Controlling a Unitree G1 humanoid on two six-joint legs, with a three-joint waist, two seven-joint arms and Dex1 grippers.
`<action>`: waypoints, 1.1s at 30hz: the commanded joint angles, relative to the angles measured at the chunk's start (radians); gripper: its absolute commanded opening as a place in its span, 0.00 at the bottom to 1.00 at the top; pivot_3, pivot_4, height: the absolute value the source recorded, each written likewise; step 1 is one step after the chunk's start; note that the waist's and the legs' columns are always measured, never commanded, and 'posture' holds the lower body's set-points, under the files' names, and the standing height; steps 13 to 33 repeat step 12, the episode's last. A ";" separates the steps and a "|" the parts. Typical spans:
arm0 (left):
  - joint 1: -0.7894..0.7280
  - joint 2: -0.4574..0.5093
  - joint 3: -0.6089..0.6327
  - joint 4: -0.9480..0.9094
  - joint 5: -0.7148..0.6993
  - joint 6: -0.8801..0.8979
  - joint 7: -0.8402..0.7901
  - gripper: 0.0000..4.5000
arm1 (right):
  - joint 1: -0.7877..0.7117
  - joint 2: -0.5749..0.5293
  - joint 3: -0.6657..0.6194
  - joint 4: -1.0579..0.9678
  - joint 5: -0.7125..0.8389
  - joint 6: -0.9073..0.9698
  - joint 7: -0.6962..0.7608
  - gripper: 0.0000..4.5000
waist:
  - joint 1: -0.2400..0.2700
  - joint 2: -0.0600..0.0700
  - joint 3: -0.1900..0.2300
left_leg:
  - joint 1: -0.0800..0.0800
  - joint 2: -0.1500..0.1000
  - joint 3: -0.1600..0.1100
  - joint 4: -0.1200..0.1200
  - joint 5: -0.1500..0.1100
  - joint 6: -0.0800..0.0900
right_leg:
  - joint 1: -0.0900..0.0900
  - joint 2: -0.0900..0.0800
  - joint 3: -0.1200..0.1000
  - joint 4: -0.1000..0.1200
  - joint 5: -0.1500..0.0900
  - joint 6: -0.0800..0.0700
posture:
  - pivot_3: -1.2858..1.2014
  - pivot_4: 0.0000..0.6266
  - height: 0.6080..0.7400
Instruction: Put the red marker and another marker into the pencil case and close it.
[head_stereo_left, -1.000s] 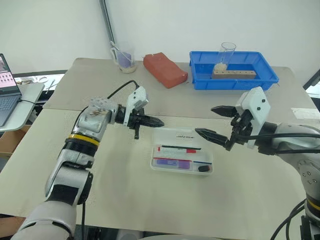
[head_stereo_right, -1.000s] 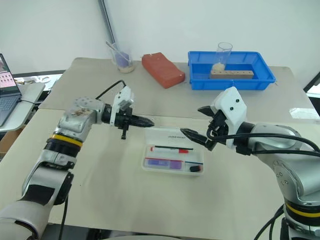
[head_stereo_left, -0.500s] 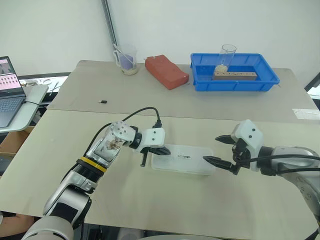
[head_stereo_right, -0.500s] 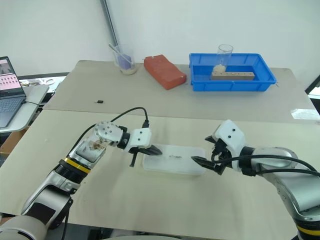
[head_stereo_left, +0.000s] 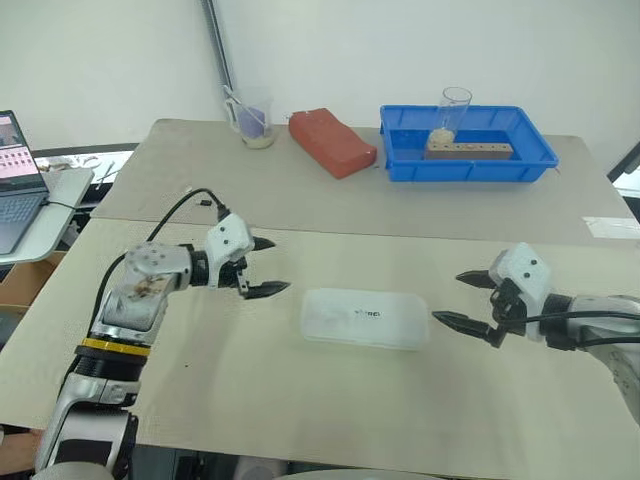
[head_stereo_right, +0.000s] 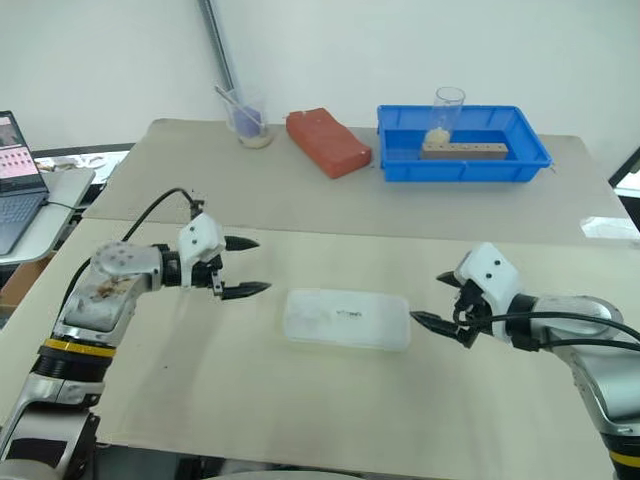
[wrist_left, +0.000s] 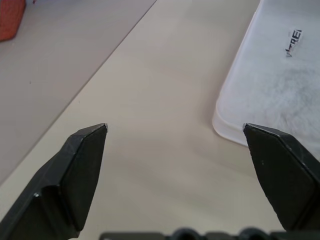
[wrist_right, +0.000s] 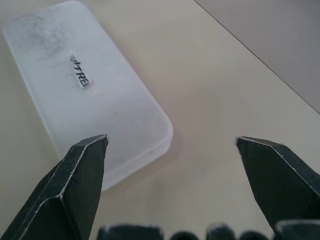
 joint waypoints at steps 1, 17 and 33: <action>0.028 0.073 0.101 -0.033 0.020 -0.020 0.078 0.98 | 0.015 -0.042 -0.063 0.037 -0.036 -0.086 0.048 1.00 | 0.000 -0.001 0.001 | 0.001 0.000 0.000 0.000 0.000 0.000 | 0.000 0.000 0.000 0.000 0.000 0.000 | 0.52 0.24 1.00; 0.041 0.099 0.081 -0.040 0.042 -0.043 0.130 0.98 | 0.016 -0.019 -0.080 0.093 -0.044 -0.113 0.042 1.00 | 0.003 -0.001 0.001 | 0.002 -0.001 0.003 -0.001 0.000 0.000 | 0.000 -0.004 -0.001 -0.001 0.000 -0.001 | 0.52 0.24 1.00; 0.041 0.099 0.081 -0.040 0.042 -0.043 0.130 0.98 | 0.016 -0.019 -0.080 0.093 -0.044 -0.113 0.042 1.00 | 0.003 -0.001 0.001 | 0.002 -0.001 0.003 -0.001 0.000 0.000 | 0.000 -0.004 -0.001 -0.001 0.000 -0.001 | 0.52 0.24 1.00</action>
